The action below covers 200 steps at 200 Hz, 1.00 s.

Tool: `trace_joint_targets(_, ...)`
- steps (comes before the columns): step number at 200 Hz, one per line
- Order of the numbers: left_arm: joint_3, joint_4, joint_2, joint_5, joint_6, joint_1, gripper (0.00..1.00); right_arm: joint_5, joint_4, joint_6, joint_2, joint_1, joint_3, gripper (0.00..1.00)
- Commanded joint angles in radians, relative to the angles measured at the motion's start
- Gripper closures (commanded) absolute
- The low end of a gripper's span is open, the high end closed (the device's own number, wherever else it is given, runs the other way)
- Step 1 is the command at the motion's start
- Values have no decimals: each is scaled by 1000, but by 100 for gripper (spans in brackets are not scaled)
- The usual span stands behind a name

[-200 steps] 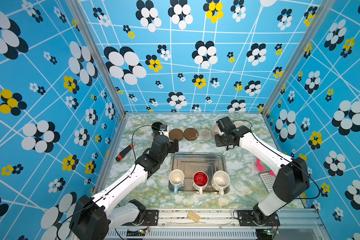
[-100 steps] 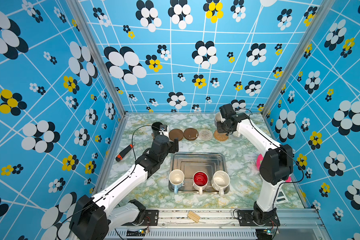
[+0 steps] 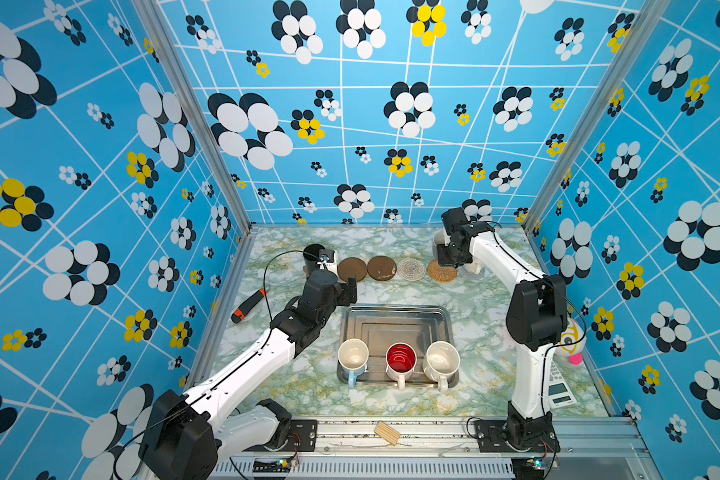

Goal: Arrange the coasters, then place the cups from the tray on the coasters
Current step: 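Carry the lavender mug with the right gripper toward the rattan coaster, then lower the lavender mug onto the rattan coaster with the right gripper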

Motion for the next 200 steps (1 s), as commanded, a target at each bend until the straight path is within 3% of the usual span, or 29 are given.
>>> trace_joint_targets(1,22,1,6,-5,14,7,15,-6,24,6,-6,0,28,100)
trace_joint_targets(200,21,0,11,-2,17,12,15,-35,64,27,19,-12,-80,100)
